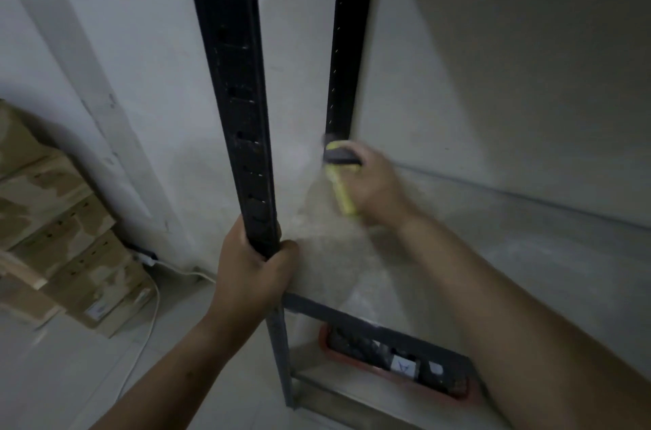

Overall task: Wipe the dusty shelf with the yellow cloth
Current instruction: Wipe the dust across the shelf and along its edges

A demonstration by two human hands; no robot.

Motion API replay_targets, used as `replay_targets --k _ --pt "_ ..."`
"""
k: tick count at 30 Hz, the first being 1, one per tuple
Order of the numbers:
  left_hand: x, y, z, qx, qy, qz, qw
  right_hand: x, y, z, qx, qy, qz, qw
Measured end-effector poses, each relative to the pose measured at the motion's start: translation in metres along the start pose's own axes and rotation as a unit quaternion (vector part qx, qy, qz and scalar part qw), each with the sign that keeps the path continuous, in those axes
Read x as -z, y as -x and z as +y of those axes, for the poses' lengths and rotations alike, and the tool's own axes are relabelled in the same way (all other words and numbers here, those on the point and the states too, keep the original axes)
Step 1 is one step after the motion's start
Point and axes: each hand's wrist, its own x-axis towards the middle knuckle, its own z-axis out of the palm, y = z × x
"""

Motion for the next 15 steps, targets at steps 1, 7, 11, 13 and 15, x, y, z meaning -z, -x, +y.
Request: replay_targets --k 1,7,11,13,15 --pt "0.0 0.0 0.0 0.001 -0.001 0.002 1.0 0.027 -0.003 0.011 0.001 0.083 0.06 0.995" --pt "-0.003 0.0 -0.001 -0.001 0.007 0.017 1.0 0.052 0.011 0.064 -0.086 0.356 0.086 0.926" --pt "-0.002 -0.001 -0.006 -0.004 0.004 0.018 1.0 0.015 -0.015 0.053 -0.031 0.371 0.036 0.928" --pt "-0.003 -0.001 -0.007 0.003 0.005 0.023 1.0 -0.005 -0.029 0.044 -0.015 0.369 0.016 0.929" --pt "-0.004 -0.001 -0.008 0.005 0.007 0.029 1.0 -0.026 -0.034 0.035 0.012 0.362 -0.009 0.932"
